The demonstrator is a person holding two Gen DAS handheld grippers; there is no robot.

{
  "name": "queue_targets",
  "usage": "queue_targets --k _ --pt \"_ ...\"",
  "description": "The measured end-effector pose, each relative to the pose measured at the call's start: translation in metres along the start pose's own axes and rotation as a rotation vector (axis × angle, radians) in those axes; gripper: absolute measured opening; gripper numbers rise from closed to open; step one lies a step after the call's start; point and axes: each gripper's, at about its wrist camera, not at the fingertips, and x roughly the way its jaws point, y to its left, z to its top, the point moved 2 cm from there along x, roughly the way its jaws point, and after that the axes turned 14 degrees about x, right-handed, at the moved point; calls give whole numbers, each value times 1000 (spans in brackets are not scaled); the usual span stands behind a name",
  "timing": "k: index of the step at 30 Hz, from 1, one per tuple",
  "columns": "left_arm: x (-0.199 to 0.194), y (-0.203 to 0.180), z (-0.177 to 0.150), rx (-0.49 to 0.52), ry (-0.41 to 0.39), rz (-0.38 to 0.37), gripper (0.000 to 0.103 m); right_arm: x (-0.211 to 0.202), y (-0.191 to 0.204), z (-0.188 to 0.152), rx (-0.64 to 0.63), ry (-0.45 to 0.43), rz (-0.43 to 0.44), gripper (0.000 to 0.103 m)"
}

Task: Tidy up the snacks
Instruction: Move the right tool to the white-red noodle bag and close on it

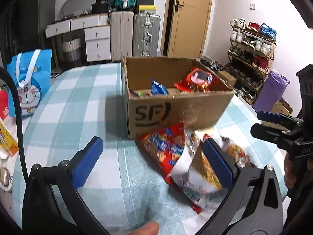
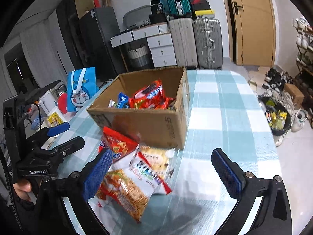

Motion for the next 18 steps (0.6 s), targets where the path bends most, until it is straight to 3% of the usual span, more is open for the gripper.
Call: queue_targets --k 14,18 --pt "0 -4 -8 -4 36 3 102 40 -9 -12 183 155 4 103" --pt "3 -9 -8 10 47 -15 102 48 -14 -16 252 223 63 103"
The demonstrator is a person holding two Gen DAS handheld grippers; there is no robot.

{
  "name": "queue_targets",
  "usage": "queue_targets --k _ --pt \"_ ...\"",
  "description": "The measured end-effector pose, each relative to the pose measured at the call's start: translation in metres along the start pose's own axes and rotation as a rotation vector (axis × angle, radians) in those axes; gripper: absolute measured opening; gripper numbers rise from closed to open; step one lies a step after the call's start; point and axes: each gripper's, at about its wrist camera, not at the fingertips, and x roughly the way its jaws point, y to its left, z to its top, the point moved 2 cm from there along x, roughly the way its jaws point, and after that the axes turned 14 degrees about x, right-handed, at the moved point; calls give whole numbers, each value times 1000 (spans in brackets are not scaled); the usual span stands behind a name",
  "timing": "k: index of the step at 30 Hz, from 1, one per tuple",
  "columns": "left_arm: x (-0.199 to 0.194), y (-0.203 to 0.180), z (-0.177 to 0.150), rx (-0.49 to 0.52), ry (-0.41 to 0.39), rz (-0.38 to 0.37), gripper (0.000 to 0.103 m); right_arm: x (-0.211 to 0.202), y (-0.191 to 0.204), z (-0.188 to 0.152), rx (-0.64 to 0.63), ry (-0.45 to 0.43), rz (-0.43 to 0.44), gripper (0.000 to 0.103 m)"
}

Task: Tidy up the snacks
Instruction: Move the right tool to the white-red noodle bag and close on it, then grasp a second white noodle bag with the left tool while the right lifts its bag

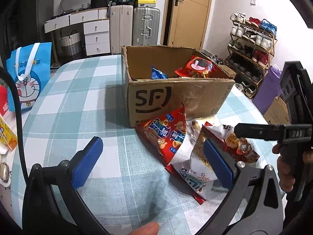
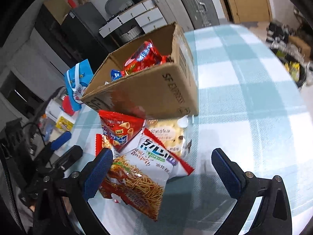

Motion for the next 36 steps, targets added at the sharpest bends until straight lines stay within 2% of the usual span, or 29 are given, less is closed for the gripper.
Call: queue_targets --k 6,11,15,17,19,22,26,29,31,36 --pt "8 -13 -2 57 33 -28 102 7 -2 -1 65 74 94 102" --pt "11 -24 -5 105 36 -55 102 13 -2 -3 89 114 125 92" --pt "12 -30 -6 116 39 -139 102 17 -6 -3 115 139 119 80" --pt "12 -32 -6 124 44 -148 102 18 -8 -3 114 142 111 72" --pt "13 -34 -7 127 51 -161 102 18 -9 -3 96 148 108 57" --pt "15 -37 -8 122 61 -181 102 13 -5 -2 54 134 108 51" --pt "20 -44 -12 121 92 -241 102 9 -1 -6 -11 119 70 51" --pt "26 -51 -16 132 122 -289 102 7 0 -9 -31 133 52 55" --pt "30 -56 -18 130 141 -321 102 6 0 -9 -44 133 35 63" --pt "41 -68 -24 147 191 -336 102 9 3 -19 -104 178 31 66"
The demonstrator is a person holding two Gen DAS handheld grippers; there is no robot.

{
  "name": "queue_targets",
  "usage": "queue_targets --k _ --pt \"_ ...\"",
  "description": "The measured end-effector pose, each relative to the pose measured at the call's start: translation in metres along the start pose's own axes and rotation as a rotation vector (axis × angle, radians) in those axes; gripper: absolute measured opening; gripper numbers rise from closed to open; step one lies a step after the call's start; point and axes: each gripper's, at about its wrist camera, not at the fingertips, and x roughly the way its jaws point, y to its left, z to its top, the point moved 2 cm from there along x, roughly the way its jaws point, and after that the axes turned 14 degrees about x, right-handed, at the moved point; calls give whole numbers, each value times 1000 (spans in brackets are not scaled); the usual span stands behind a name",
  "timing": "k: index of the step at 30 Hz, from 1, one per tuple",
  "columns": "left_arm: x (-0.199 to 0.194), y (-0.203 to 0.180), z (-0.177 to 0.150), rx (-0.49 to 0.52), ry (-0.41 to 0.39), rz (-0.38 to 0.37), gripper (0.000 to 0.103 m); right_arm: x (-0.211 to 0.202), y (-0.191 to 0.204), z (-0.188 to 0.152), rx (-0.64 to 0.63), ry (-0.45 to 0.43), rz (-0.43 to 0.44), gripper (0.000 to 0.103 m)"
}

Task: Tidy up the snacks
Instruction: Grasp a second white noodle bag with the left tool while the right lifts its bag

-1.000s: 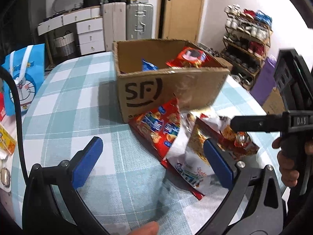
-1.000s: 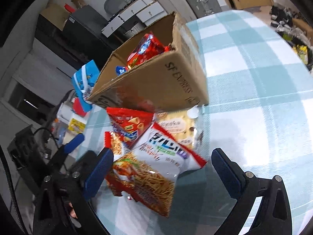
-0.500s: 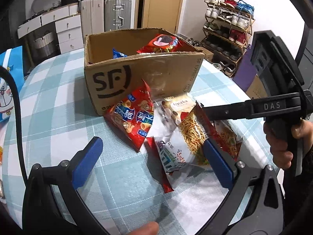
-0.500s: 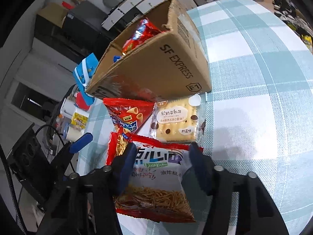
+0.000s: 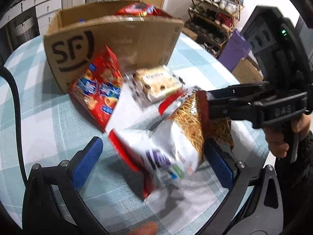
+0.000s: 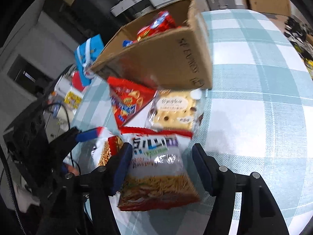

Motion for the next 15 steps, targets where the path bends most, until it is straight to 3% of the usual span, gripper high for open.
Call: queue_targets --k 7,15 --pt "11 -3 -2 14 42 -10 97 9 8 -13 -74 40 2 66" --pt "7 1 -3 28 42 -2 68 0 9 -21 -172 41 -60 66"
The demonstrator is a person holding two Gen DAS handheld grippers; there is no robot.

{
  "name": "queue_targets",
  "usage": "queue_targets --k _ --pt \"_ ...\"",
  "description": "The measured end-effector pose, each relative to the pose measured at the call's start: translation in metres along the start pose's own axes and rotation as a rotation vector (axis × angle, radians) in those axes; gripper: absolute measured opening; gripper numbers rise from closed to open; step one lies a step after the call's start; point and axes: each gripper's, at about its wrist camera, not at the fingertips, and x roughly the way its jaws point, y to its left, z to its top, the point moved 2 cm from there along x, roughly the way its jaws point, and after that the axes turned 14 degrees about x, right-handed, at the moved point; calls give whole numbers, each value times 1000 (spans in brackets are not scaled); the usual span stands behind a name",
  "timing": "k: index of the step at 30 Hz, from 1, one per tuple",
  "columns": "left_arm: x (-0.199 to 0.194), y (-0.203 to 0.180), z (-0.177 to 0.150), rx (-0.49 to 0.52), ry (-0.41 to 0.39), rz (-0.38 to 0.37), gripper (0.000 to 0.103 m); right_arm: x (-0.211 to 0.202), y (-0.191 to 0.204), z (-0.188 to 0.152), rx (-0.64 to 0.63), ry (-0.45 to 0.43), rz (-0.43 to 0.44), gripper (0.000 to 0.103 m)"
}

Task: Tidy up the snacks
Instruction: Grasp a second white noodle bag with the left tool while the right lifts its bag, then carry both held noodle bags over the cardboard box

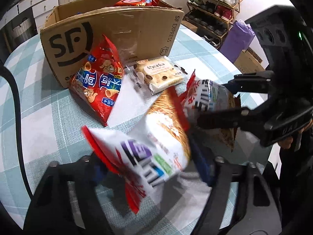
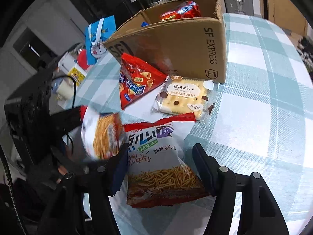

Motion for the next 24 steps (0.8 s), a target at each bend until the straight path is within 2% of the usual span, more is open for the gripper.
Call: queue_targets --k 6,8,9,12,18,24 --pt "-16 5 -5 18 -31 20 62 11 9 -8 -64 16 -61 66" --pt "-21 6 -6 21 -40 25 60 13 11 -9 -80 10 -73 61" --pt "-24 8 -6 16 -47 28 59 12 12 -10 -89 5 -70 56" --pt "-30 12 -6 4 -63 32 55 8 11 -11 -111 -12 -65 52" --pt "-42 20 -5 -21 -105 46 48 -9 8 -9 -122 -76 -31 51" --pt "-47 20 -1 -39 -138 59 47 -20 6 -3 -95 -116 -13 51"
